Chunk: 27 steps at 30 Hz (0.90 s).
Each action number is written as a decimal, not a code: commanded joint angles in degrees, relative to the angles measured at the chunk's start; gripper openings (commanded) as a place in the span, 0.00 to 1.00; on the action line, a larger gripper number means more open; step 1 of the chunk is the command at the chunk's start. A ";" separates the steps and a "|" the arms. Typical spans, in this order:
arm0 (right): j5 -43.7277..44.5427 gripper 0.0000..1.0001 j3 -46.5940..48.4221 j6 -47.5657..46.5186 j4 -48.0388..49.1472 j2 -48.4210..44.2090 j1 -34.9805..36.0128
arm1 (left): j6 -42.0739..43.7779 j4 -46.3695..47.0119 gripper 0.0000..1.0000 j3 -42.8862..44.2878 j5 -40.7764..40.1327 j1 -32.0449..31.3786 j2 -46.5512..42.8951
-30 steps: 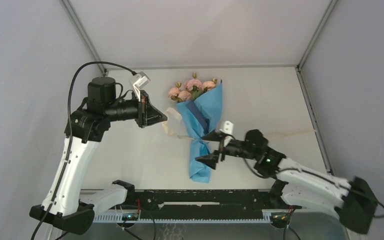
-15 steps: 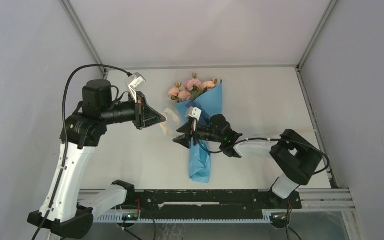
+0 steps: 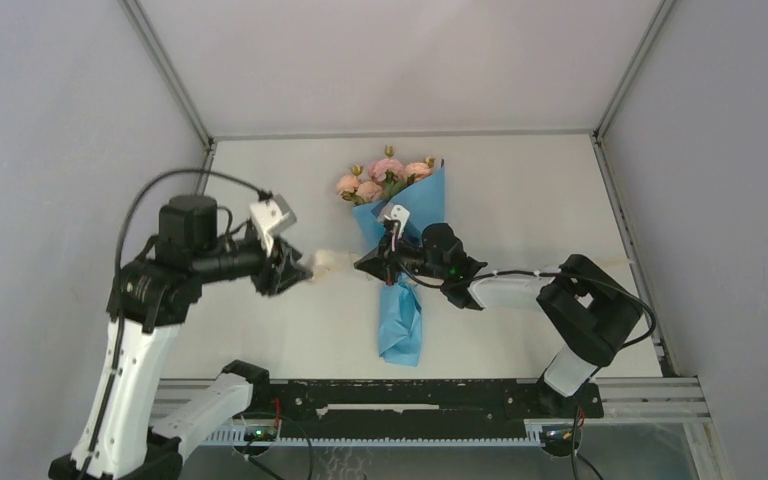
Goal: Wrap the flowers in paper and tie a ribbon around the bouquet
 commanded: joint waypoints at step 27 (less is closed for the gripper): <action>5.67 0.00 -2.93 8.27 -5.56 -10.24 -0.05 | -9.66 77.32 0.93 -52.99 9.22 -4.96 8.33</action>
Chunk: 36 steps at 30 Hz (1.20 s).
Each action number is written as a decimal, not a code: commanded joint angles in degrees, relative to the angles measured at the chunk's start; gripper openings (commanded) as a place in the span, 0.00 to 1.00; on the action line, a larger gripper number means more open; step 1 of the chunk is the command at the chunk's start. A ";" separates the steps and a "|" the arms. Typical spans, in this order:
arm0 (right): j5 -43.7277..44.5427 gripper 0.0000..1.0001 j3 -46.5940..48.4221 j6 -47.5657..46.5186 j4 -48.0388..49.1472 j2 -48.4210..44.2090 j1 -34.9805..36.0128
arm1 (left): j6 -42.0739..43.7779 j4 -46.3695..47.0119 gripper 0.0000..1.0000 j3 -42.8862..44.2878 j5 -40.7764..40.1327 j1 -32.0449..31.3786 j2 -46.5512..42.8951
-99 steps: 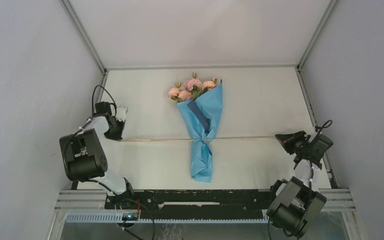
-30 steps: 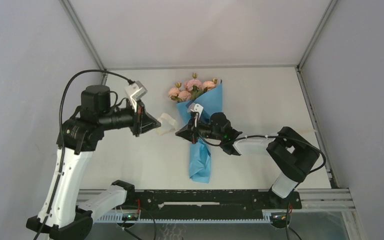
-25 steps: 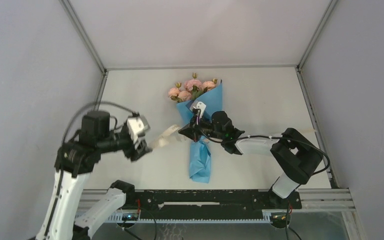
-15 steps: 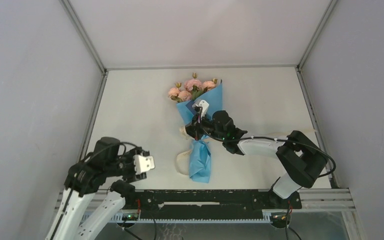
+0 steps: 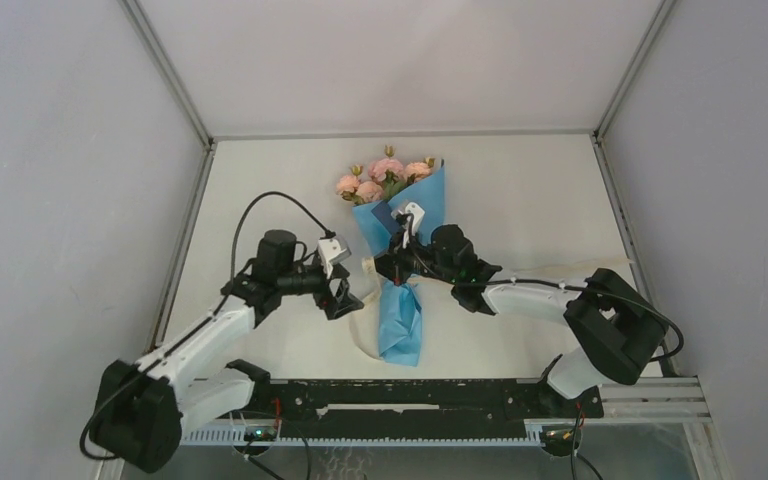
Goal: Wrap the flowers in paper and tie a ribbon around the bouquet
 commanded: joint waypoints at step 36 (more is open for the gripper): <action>48.72 0.64 -3.01 19.85 -60.00 -26.68 -16.47 | -6.71 60.88 0.00 -12.09 8.62 -2.42 20.95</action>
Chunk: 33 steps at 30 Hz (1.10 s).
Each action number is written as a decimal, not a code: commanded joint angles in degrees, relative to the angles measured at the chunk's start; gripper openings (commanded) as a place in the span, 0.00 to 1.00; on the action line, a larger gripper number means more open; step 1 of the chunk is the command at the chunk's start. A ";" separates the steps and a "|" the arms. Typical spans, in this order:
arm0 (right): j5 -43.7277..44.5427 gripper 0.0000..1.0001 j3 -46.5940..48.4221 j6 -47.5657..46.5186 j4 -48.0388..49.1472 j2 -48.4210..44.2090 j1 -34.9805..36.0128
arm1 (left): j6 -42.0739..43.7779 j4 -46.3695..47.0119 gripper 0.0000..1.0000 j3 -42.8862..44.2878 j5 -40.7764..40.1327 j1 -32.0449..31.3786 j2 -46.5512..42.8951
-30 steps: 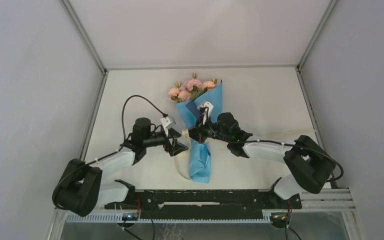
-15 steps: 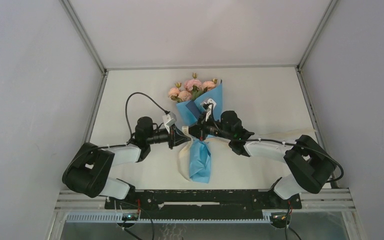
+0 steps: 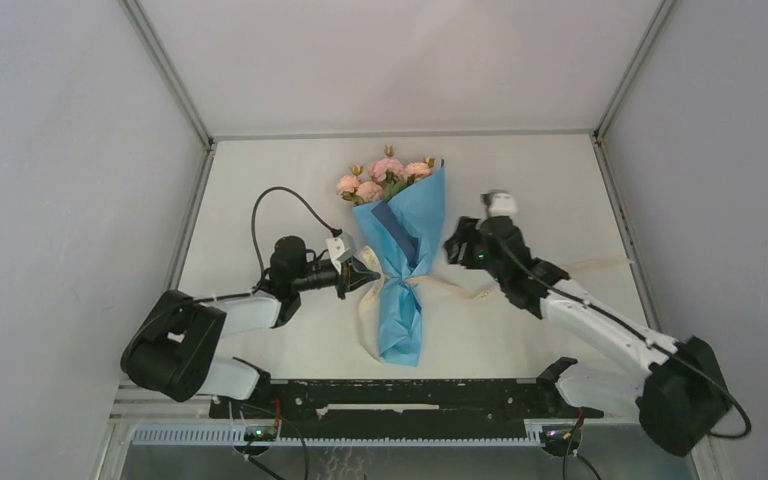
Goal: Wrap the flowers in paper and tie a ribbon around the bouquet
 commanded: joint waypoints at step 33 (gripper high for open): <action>-3.14 0.00 2.76 7.15 -13.17 10.81 -24.10 | 16.49 -4.85 0.00 -1.64 -5.75 -3.92 -7.39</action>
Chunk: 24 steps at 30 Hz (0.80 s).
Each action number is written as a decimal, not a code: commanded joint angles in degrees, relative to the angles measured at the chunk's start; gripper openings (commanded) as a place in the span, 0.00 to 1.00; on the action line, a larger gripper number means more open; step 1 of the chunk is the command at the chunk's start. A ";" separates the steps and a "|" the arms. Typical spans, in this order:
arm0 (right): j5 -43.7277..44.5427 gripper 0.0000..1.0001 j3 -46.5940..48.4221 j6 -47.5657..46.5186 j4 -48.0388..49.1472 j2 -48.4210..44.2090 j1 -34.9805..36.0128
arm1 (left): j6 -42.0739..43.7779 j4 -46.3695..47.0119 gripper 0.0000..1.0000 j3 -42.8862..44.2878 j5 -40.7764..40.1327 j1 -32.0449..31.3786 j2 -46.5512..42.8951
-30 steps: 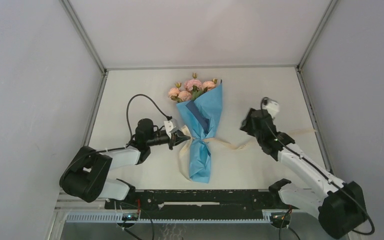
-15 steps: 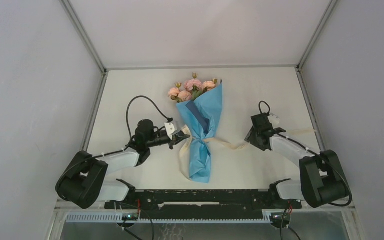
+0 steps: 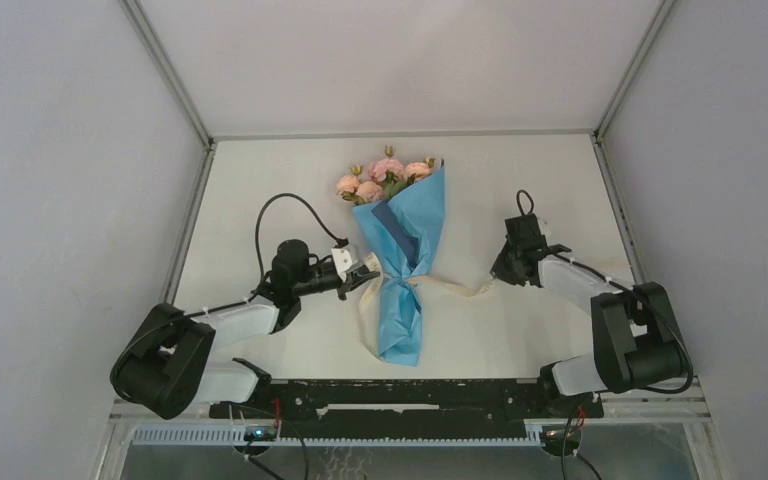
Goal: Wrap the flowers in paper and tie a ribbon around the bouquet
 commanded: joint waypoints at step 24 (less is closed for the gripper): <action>-25.22 0.41 60.60 -27.75 -6.94 26.78 38.06 | 23.72 -9.60 0.00 -4.51 9.31 -2.00 -5.93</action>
